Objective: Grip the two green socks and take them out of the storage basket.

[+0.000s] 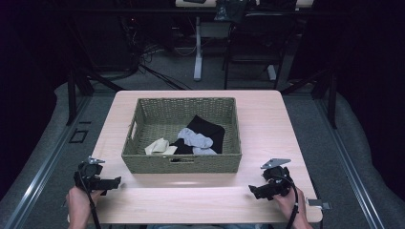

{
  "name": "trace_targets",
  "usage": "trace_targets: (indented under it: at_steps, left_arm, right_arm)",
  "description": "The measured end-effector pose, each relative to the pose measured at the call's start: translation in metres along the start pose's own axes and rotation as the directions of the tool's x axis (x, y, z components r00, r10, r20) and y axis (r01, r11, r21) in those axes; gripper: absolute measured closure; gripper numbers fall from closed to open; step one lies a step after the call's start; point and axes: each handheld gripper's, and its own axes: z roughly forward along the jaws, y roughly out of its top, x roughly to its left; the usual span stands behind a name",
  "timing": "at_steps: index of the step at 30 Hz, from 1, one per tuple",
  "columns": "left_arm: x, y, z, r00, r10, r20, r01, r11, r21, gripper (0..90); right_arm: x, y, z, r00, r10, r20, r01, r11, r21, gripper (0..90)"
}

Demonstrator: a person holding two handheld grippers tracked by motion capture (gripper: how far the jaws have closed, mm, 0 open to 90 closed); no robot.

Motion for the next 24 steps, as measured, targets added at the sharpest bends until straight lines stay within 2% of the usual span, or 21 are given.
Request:
trace_targets:
  at_steps: [4,7,11,14,21,24]
  left_arm:
    - [0.002,0.002,-0.007,1.0,0.0,0.003,0.0,0.9999,-0.014,0.0]
    - [0.002,0.005,-0.013,0.9998,-0.015,0.01,0.016,0.999,-0.041,0.0]
    - [0.001,0.009,-0.022,0.9998,-0.009,0.02,0.011,0.9983,-0.058,0.0]
    - [0.001,0.014,-0.032,0.9985,-0.018,0.051,0.022,0.9964,-0.081,0.0]
    - [0.0,0.029,-0.055,0.9962,-0.015,0.086,0.027,0.9897,-0.141,0.0]
    - [-0.004,0.039,-0.062,0.9951,0.007,0.098,0.007,0.9893,-0.145,0.0]
  right_arm:
    - [0.0,0.0,0.0,1.0,-0.002,0.005,0.002,1.0,0.003,1.7]
    - [0.0,0.0,0.0,1.0,-0.004,0.004,0.004,1.0,0.007,1.7]
    - [0.0,-0.001,0.001,1.0,0.005,0.002,-0.005,1.0,0.0,1.7]
    - [0.0,-0.001,0.0,1.0,0.006,0.005,-0.006,1.0,-0.002,1.7]
    - [0.0,-0.001,0.002,0.9999,0.004,0.011,-0.004,1.0,0.008,1.7]
    - [0.0,-0.001,0.002,0.9999,0.005,0.011,-0.005,1.0,0.01,1.7]
